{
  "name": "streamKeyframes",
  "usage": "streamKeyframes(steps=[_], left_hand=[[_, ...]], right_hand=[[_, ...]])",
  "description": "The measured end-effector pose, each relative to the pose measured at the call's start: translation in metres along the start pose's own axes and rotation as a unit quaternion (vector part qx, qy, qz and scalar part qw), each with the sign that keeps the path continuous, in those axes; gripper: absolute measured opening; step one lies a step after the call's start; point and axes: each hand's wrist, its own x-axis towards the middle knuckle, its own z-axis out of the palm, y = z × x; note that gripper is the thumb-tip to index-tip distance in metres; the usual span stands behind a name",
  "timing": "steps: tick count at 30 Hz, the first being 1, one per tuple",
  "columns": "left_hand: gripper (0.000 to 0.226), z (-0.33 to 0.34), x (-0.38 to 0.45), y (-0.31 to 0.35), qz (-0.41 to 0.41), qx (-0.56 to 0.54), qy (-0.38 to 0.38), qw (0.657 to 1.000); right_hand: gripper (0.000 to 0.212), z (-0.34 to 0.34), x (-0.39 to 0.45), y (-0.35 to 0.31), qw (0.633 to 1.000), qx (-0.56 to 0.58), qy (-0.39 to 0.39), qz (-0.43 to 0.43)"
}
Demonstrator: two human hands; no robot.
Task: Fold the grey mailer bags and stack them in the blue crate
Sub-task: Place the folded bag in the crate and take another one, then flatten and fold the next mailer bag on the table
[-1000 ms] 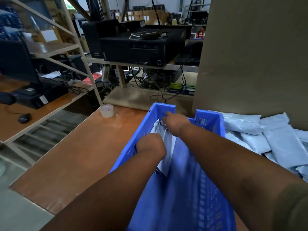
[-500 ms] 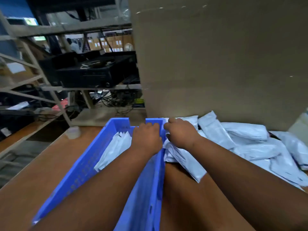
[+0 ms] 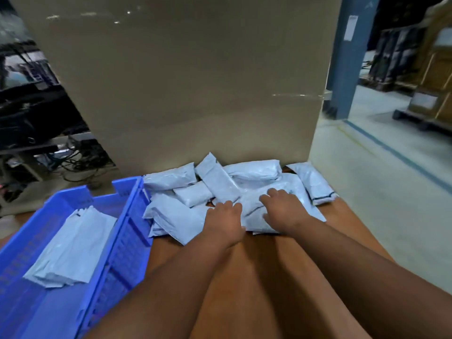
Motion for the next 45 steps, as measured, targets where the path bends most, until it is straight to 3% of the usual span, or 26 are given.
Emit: streamKeyframes(steps=[5,8,18,22,25,31,35,42,45], left_hand=[[0.040,0.041,0.021,0.052,0.009,0.014,-0.055,0.998],[0.031,0.063,0.025,0.062,0.004,0.052,-0.060,0.997],[0.025,0.058,0.014,0.057,-0.048,0.095,-0.036,0.994],[0.032,0.051,-0.019,0.053,-0.035,0.056,0.066,0.996],[0.024,0.057,-0.065,0.050,-0.014,0.014,0.121,0.992],[0.010,0.088,-0.156,0.041,-0.024,-0.048,0.118,0.992],[0.015,0.091,-0.200,0.037,-0.021,-0.078,0.137,0.987],[0.008,0.082,-0.248,0.030,-0.036,-0.086,0.099,0.991],[0.025,0.079,-0.263,0.026,-0.043,-0.107,0.085,0.990]], right_hand=[[0.037,0.041,-0.028,0.053,0.996,0.030,-0.076,0.020],[0.044,0.062,-0.043,0.064,0.994,0.066,-0.084,0.008],[0.024,0.078,-0.056,0.077,0.997,0.041,0.057,-0.021],[0.014,0.082,-0.075,0.071,0.989,0.069,0.131,-0.025],[0.011,0.085,-0.101,0.060,0.981,0.098,0.157,-0.059],[0.010,0.098,-0.150,0.024,0.975,0.154,0.039,-0.154],[0.014,0.104,-0.171,-0.001,0.963,0.166,-0.015,-0.214],[0.022,0.081,-0.210,-0.023,0.955,0.184,-0.055,-0.228],[0.042,0.071,-0.216,-0.032,0.955,0.196,-0.081,-0.209]])
